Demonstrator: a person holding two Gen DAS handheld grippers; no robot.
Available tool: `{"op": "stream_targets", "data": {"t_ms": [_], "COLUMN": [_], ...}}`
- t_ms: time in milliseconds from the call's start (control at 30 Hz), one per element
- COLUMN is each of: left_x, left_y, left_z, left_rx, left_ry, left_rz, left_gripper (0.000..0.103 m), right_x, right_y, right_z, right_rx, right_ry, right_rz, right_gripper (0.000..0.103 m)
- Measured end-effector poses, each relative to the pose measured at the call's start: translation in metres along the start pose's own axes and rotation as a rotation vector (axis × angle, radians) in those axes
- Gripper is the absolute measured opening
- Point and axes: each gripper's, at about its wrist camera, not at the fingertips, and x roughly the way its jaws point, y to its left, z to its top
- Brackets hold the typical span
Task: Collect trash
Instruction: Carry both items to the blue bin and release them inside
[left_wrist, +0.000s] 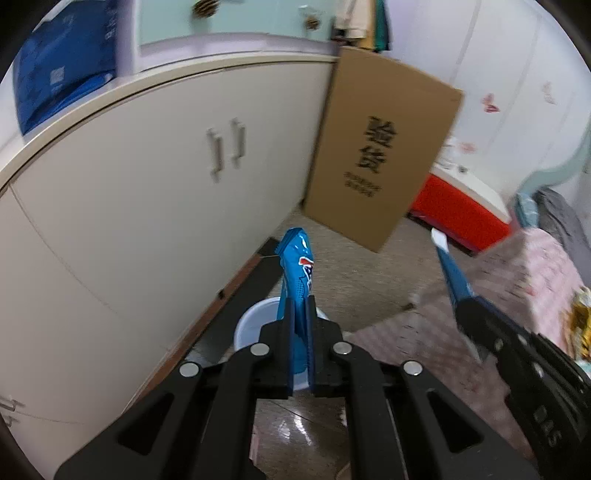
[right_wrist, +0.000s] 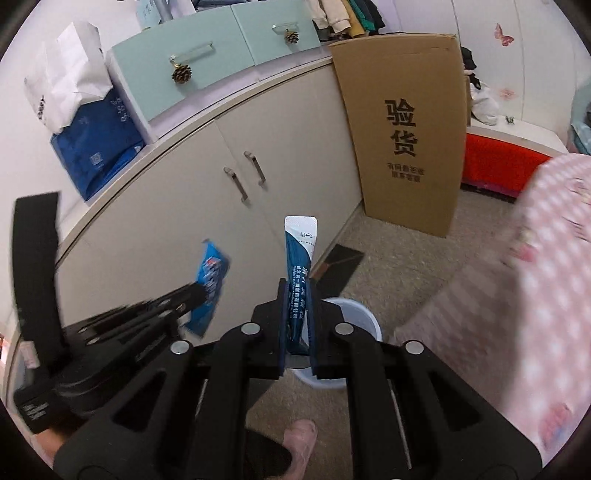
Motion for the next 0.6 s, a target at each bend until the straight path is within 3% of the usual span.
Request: {"op": "stream_targets", "data": {"t_ms": [33, 67, 267, 600], "left_x": [0.005, 0.01, 0.023, 0.013], "left_y": [0.006, 0.009, 0.011, -0.007], "left_z": [0.002, 0.004, 0.0, -0.006], "left_rx": [-0.007, -0.011, 0.006, 0.034], "left_ry": [0.004, 0.009, 0.031, 0.021], "left_rz": [0.021, 0.029, 0.058, 0.049], "left_gripper": [0.005, 0.005, 0.005, 0.006], "right_x": [0.008, 0.016, 0.02, -0.012], "right_y": [0.0, -0.001, -0.007, -0.009], "right_z": [0.0, -0.001, -0.012, -0.016], "right_rx": [0.0, -0.001, 0.027, 0.024], "right_ry": [0.009, 0.024, 0.055, -0.006], "right_rz": [-0.012, -0.024, -0.047, -0.088], "right_gripper": [0.063, 0.065, 0.065, 0.068]}}
